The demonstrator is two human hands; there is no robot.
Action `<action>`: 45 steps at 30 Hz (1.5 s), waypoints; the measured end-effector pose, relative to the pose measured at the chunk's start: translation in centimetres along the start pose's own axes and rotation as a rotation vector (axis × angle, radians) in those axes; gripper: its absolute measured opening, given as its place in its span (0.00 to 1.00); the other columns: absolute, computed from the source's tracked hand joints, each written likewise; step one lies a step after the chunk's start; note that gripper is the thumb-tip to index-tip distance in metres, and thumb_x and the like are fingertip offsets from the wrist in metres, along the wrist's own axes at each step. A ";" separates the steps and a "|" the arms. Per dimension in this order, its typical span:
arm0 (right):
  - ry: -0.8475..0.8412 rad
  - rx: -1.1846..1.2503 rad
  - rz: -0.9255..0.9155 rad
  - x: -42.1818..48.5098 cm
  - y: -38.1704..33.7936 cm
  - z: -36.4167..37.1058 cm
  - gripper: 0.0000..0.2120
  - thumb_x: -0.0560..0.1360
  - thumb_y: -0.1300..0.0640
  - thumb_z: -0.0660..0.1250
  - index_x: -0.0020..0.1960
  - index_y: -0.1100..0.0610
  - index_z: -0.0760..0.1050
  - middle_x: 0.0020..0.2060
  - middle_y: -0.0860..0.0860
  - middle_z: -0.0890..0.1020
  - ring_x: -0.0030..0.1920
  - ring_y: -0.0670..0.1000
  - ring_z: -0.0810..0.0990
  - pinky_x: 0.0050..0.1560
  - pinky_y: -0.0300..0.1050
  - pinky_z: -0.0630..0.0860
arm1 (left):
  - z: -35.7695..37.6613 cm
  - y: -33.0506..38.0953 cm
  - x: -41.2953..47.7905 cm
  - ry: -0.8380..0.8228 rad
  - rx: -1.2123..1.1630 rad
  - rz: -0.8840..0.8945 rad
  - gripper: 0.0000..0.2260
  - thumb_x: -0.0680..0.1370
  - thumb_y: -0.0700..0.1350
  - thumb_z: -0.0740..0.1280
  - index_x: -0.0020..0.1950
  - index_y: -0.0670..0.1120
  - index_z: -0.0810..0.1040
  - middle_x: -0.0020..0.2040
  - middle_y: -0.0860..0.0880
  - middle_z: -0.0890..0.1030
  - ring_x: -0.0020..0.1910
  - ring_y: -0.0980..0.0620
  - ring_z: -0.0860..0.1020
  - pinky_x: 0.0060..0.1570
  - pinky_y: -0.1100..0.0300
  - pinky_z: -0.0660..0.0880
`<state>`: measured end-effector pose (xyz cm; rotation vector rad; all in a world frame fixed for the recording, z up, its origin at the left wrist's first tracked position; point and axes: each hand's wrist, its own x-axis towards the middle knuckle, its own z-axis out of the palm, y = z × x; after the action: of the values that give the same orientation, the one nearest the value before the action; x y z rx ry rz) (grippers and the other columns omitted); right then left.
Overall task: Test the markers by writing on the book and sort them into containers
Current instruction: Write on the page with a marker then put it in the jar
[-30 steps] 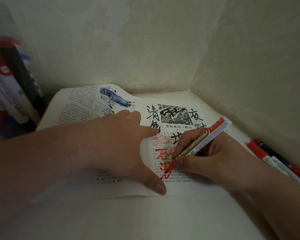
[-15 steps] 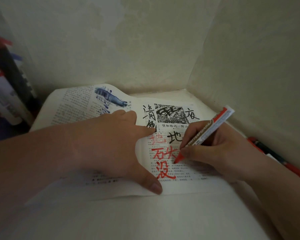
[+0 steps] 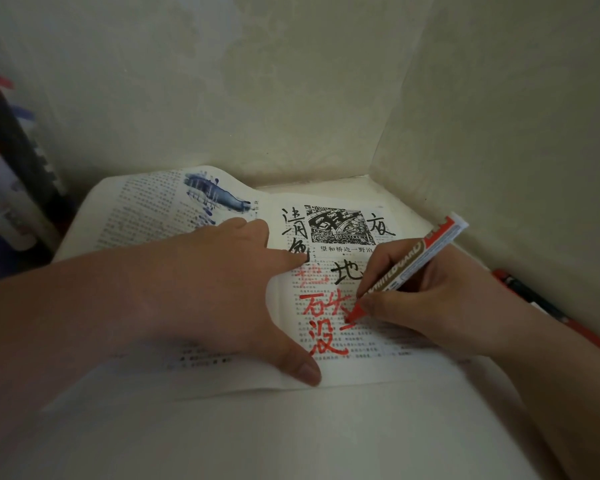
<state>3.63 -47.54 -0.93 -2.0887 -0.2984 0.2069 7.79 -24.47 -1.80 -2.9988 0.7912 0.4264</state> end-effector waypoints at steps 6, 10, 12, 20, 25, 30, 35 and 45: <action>-0.113 0.072 -0.012 -0.3 -0.4 0.1 0.05 0.70 0.66 0.75 0.38 0.59 0.81 0.28 0.54 0.81 0.24 0.47 0.73 0.26 0.36 0.70 | 0.1 0.0 0.1 0.006 0.003 0.006 0.62 0.43 0.89 0.52 0.75 0.70 0.48 0.52 0.56 0.61 0.58 0.55 0.62 0.65 0.49 0.69; -0.122 0.053 -0.002 -0.2 -0.2 -0.1 0.10 0.71 0.72 0.74 0.37 0.58 0.81 0.26 0.53 0.80 0.24 0.48 0.72 0.25 0.36 0.69 | 0.1 0.0 0.0 0.010 -0.010 0.006 0.60 0.43 0.88 0.54 0.74 0.70 0.48 0.54 0.57 0.62 0.62 0.54 0.63 0.65 0.49 0.69; -0.108 0.055 -0.016 -0.2 -0.2 0.0 0.07 0.70 0.68 0.74 0.37 0.58 0.81 0.27 0.53 0.80 0.25 0.49 0.72 0.26 0.36 0.69 | 0.0 0.1 -0.1 0.015 -0.017 0.006 0.60 0.43 0.88 0.54 0.73 0.70 0.48 0.54 0.58 0.62 0.61 0.54 0.63 0.65 0.49 0.69; -0.095 0.057 0.003 0.0 0.2 -0.1 0.10 0.69 0.72 0.72 0.35 0.59 0.79 0.25 0.55 0.78 0.24 0.49 0.71 0.25 0.37 0.68 | 0.1 0.1 0.0 0.018 -0.017 0.002 0.63 0.42 0.89 0.53 0.75 0.70 0.47 0.53 0.57 0.61 0.62 0.54 0.63 0.66 0.49 0.69; -0.060 0.059 -0.028 0.2 0.3 0.1 0.03 0.67 0.63 0.72 0.36 0.57 0.80 0.27 0.56 0.78 0.27 0.52 0.72 0.27 0.40 0.68 | -0.1 0.2 -0.1 0.014 -0.027 0.009 0.61 0.43 0.88 0.53 0.74 0.70 0.48 0.52 0.58 0.61 0.58 0.56 0.62 0.65 0.50 0.69; -0.108 0.050 -0.050 0.1 0.3 0.0 0.08 0.69 0.67 0.73 0.36 0.56 0.81 0.27 0.54 0.80 0.28 0.52 0.73 0.28 0.40 0.71 | -0.2 0.2 -0.2 0.026 -0.025 0.035 0.59 0.43 0.89 0.53 0.72 0.70 0.50 0.52 0.59 0.63 0.58 0.55 0.64 0.64 0.51 0.70; 0.115 0.296 -0.130 0.7 1.0 0.2 0.06 0.65 0.64 0.74 0.38 0.58 0.78 0.26 0.57 0.75 0.25 0.49 0.69 0.27 0.38 0.65 | -0.3 0.5 -0.3 0.126 -0.114 0.144 0.61 0.47 0.86 0.60 0.75 0.69 0.40 0.52 0.68 0.57 0.61 0.63 0.60 0.66 0.60 0.64; 0.167 0.662 -0.204 0.7 1.0 -0.2 0.12 0.59 0.58 0.75 0.41 0.60 0.81 0.28 0.57 0.71 0.27 0.52 0.65 0.26 0.37 0.59 | 0.2 0.8 0.3 0.354 -0.676 0.283 0.16 0.83 0.42 0.60 0.65 0.59 0.60 0.55 0.69 0.77 0.51 0.65 0.77 0.46 0.73 0.70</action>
<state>4.46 -48.01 -1.66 -1.4002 -0.2909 0.0014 7.62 -25.34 -2.02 -3.6603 1.3467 0.1847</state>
